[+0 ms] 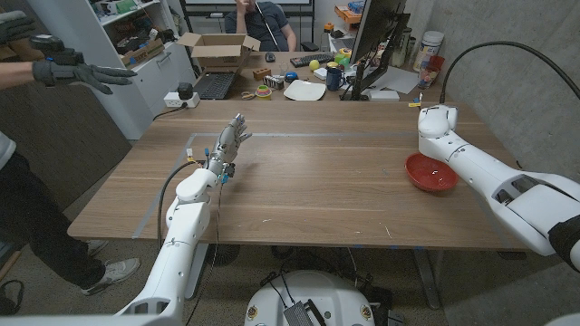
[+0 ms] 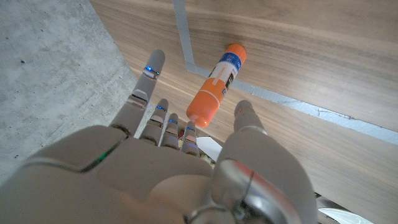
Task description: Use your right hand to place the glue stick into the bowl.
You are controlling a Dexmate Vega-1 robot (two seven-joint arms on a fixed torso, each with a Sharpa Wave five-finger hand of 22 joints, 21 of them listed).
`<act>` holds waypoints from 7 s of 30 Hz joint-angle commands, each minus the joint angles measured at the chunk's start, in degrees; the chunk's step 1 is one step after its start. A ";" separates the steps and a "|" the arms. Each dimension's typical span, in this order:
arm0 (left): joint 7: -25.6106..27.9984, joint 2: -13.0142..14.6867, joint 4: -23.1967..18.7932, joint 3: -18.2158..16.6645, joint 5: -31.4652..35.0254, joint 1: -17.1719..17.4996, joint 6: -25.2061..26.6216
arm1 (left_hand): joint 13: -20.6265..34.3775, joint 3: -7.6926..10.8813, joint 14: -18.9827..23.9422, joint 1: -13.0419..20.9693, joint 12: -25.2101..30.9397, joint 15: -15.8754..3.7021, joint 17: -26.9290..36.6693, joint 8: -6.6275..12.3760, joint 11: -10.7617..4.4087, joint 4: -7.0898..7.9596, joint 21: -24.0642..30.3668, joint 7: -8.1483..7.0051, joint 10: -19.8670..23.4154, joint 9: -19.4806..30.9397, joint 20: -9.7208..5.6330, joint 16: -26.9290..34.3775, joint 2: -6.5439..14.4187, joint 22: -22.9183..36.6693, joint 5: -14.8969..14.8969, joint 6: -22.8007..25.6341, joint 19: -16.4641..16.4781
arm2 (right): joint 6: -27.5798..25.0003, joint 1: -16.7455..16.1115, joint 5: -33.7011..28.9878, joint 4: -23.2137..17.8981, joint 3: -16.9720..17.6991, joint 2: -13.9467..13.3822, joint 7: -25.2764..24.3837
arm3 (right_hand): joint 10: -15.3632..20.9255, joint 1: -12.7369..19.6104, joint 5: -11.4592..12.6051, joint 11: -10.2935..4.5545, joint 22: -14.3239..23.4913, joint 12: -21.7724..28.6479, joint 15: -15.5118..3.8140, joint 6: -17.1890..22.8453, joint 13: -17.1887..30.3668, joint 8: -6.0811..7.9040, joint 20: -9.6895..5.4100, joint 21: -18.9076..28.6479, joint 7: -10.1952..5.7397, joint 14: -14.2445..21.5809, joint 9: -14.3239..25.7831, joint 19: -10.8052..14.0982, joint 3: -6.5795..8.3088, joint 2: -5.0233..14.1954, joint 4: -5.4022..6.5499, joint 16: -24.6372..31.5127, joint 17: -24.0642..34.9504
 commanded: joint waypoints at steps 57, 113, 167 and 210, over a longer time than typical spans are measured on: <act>-0.66 -0.26 3.34 -0.40 0.39 -1.80 -0.30 | 0.27 -0.28 -0.40 -0.83 0.25 0.16 0.25 -0.17 0.32 -0.09 -0.76 0.17 -0.39 0.17 -0.22 -0.15 0.58 0.29 0.09 -0.05 0.48 | 3.25 4.53 10.03 8.49 -1.65 2.50 -4.97 | 29.98 31.38 3.77 -3.07 3.25 6.24 -12.38 31.69 1.30 4.70 -15.02 7.44 0.85 39.95 1.93 13.07 5.39 5.10 0.51 2.94 2.00; -1.40 -0.49 3.99 -0.24 0.68 -2.08 -0.30 | 0.27 -0.76 -0.89 -1.03 0.20 0.28 0.23 -0.22 0.28 -0.26 -1.64 0.60 -0.96 0.17 -0.26 -0.33 0.01 0.31 0.18 -0.30 0.46 | 4.97 -3.21 6.81 -11.84 6.09 -2.25 -8.19 | 43.42 43.30 3.68 0.07 3.67 12.53 -12.06 47.63 6.19 11.04 -15.08 15.18 6.32 50.01 6.69 15.04 1.53 4.64 1.62 4.59 3.70; -4.58 -0.79 11.70 0.35 1.74 -7.24 -2.11 | 0.26 -0.94 -0.91 -1.20 0.23 0.32 0.22 -0.19 0.34 -0.20 -2.30 0.61 -1.05 0.16 -0.22 -0.32 0.22 0.35 0.32 -0.27 0.67 | 3.71 -16.58 -2.57 -29.59 18.43 -5.16 -0.99 | 45.17 41.60 3.27 0.32 2.93 13.20 -11.82 49.02 7.12 10.91 -15.12 16.44 6.49 51.72 7.61 15.56 -0.23 5.27 3.87 5.19 4.53; -13.71 -0.10 22.74 -1.44 1.85 -13.69 -5.70 | 0.26 -1.10 -0.93 -1.27 0.26 0.33 0.21 -0.17 0.34 -0.23 -2.86 0.76 -1.06 0.16 -0.17 -0.33 0.26 0.38 0.43 -0.25 0.89 | -3.00 -32.78 -21.44 -46.99 28.93 -0.99 16.13 | 46.72 41.58 3.37 0.34 2.39 13.65 -11.77 50.38 7.64 10.85 -15.15 17.06 6.73 53.21 8.11 16.65 -0.64 5.57 4.41 5.77 5.15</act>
